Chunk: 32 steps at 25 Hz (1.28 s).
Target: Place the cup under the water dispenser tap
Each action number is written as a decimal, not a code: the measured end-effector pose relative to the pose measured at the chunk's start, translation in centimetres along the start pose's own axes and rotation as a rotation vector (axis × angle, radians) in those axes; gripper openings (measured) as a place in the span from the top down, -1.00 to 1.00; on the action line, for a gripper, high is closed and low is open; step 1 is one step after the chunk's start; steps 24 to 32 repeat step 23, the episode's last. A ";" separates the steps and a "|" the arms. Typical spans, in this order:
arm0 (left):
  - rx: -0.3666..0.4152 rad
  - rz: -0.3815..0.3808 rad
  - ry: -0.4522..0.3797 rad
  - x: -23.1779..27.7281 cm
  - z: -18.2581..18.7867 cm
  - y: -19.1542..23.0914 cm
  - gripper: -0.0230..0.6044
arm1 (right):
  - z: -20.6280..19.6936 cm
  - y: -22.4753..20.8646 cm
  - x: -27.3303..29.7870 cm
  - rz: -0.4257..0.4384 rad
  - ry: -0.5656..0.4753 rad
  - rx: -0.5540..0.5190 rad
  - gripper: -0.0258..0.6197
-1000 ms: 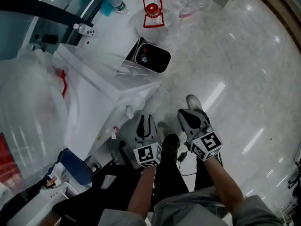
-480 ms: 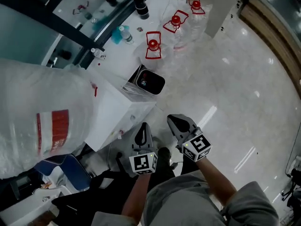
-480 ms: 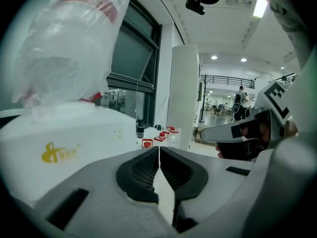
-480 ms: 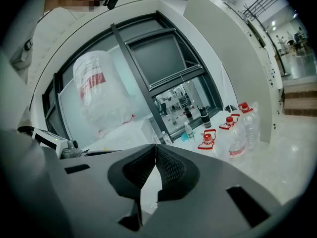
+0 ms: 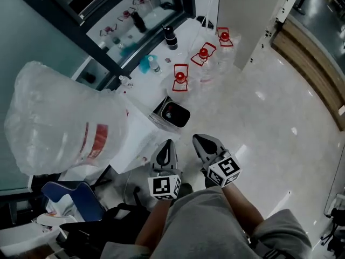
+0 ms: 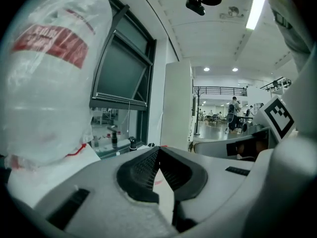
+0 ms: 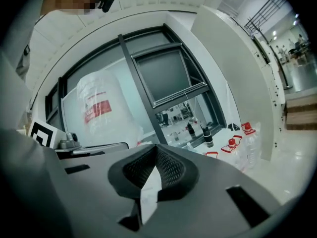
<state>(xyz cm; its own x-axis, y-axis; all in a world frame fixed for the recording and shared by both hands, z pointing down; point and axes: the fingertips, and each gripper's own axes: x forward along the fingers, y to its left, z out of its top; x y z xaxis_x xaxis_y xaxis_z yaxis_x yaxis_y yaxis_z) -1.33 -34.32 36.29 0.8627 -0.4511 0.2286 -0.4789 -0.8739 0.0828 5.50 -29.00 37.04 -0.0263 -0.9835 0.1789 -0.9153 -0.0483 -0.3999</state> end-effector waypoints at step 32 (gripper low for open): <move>0.171 -0.084 -0.361 -0.8 17.2 -2.9 0.89 | 16.7 5.2 -2.0 0.049 -0.350 -0.392 0.89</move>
